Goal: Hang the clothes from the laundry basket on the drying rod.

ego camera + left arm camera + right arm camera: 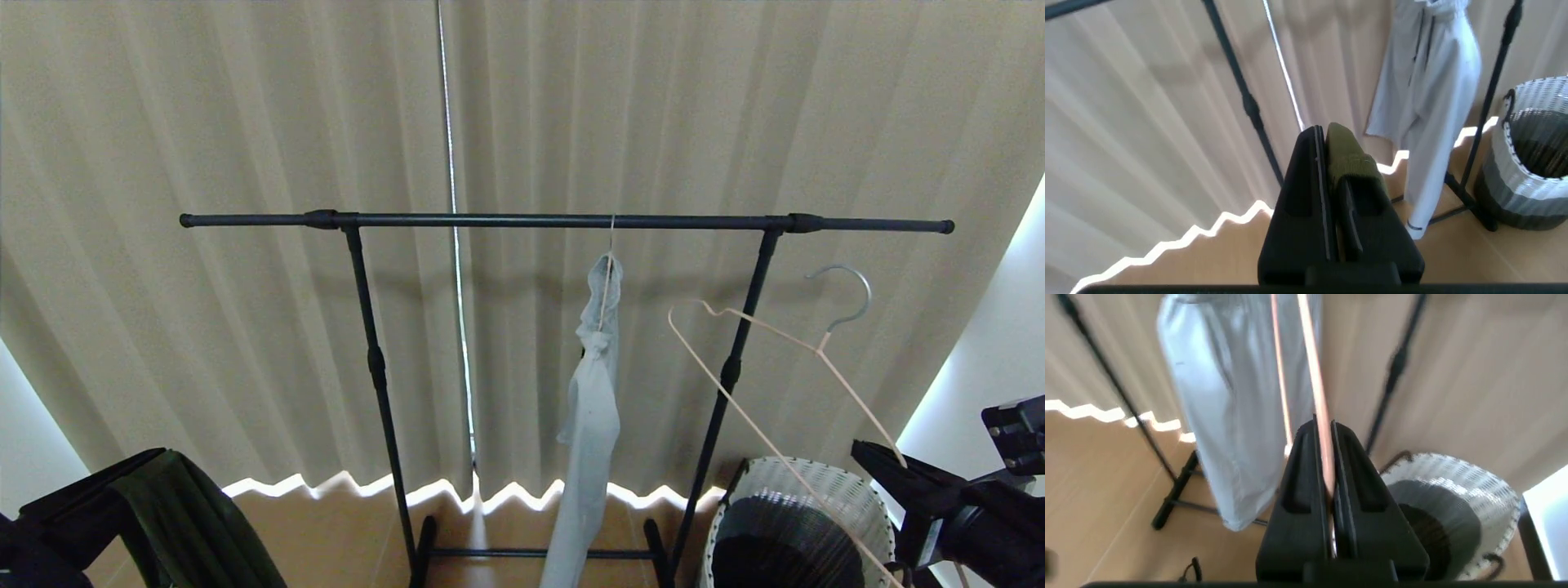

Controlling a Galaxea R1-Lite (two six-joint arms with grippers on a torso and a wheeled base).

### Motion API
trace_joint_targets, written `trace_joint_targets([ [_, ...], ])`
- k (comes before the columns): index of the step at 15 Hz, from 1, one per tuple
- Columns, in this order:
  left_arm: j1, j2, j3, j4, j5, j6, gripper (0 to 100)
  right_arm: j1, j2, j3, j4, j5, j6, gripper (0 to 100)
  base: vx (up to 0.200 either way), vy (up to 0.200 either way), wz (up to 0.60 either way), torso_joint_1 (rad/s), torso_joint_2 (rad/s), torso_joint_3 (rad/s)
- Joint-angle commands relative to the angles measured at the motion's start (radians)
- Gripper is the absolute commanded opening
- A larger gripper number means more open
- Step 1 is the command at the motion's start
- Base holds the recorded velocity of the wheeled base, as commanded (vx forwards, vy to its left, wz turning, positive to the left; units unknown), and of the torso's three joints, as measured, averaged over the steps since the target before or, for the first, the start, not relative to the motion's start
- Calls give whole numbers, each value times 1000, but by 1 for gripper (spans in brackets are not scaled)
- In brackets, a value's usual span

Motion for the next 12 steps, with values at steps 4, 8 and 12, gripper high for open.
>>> trace_joint_targets([
  [4, -2, 11, -13, 0, 0, -3, 0, 16, -1, -15, -14, 2, 5, 0, 0, 0, 0, 0, 0, 0],
  [8, 1, 66, -82, 55, 15, 34, 0, 82, 3, -41, -18, 5, 25, 0, 0, 0, 0, 0, 0, 0],
  [12, -2, 206, -276, 198, 75, 6, 0, 129, 5, -159, -6, 38, 33, 0, 0, 0, 0, 0, 0, 0],
])
